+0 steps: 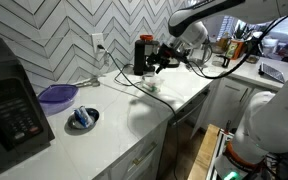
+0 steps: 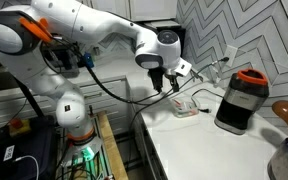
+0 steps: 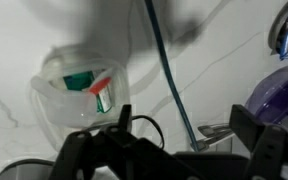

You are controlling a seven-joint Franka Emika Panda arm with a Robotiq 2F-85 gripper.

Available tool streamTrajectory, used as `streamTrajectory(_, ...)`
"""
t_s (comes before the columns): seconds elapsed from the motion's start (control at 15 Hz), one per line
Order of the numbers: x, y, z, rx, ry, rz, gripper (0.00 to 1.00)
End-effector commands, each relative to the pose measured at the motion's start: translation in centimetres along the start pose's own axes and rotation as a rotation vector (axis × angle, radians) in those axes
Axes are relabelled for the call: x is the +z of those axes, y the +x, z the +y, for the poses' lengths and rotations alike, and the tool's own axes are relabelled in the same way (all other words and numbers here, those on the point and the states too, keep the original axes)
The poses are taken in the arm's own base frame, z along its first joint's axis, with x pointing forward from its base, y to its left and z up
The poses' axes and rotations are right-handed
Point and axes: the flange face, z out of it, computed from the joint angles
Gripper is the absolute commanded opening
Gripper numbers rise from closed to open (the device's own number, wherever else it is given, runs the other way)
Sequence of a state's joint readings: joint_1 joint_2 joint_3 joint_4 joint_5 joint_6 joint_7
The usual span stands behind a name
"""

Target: Pick up the tongs then put them in the holder

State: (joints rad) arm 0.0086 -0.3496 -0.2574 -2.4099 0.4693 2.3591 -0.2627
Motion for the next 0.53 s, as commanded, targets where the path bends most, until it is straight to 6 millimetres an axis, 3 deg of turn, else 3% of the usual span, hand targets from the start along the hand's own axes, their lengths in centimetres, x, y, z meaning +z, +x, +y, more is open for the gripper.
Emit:
streamTrajectory(0.0, 1.8, 3.2, -4.0, -0.040, 0.049, -0.014, 1.00)
streamTrajectory(0.27, 6.4, 6.6, -12.7, -0.051, 0.076, -0.032, 1.00)
streamTrajectory(0.33, 3.7, 4.7, -9.9, -0.069, 0.055, -0.018, 1.00)
streamTrajectory(0.47, 5.9, 5.7, -13.0, -0.076, 0.065, -0.035, 1.00)
